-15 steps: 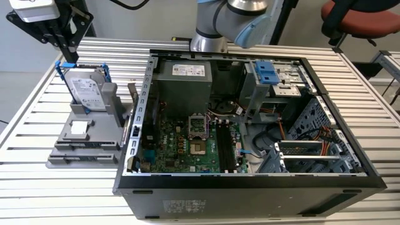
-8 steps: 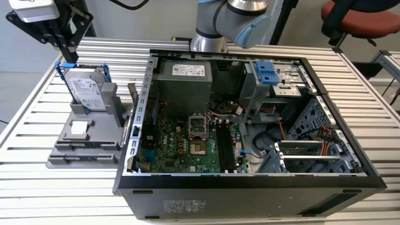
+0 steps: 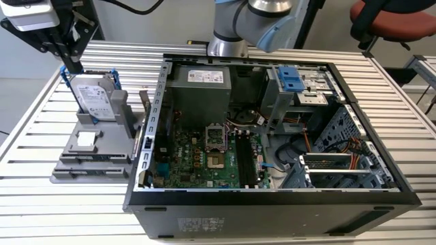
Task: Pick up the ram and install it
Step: 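Reach for the ram, then pick up the ram and move it above insertion slot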
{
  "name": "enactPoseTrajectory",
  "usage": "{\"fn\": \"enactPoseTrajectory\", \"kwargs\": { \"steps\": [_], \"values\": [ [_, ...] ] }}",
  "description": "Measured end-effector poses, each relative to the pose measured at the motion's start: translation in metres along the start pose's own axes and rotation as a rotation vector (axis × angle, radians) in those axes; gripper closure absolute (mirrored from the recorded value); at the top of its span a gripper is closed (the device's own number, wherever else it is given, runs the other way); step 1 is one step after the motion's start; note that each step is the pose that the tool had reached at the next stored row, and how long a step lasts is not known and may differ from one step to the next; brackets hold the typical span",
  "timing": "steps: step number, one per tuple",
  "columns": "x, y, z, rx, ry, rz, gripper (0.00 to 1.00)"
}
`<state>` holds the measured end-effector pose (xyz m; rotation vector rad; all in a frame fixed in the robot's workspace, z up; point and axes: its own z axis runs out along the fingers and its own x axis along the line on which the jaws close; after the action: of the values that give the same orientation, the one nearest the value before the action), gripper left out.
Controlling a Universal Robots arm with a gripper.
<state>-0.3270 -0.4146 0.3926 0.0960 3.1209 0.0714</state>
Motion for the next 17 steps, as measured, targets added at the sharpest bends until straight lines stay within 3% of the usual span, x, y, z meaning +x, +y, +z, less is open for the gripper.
{"fn": "enactPoseTrajectory", "kwargs": {
  "steps": [17],
  "values": [
    [0.0002,-0.037,-0.0017,0.0,0.0,0.0,1.0]
  ]
}}
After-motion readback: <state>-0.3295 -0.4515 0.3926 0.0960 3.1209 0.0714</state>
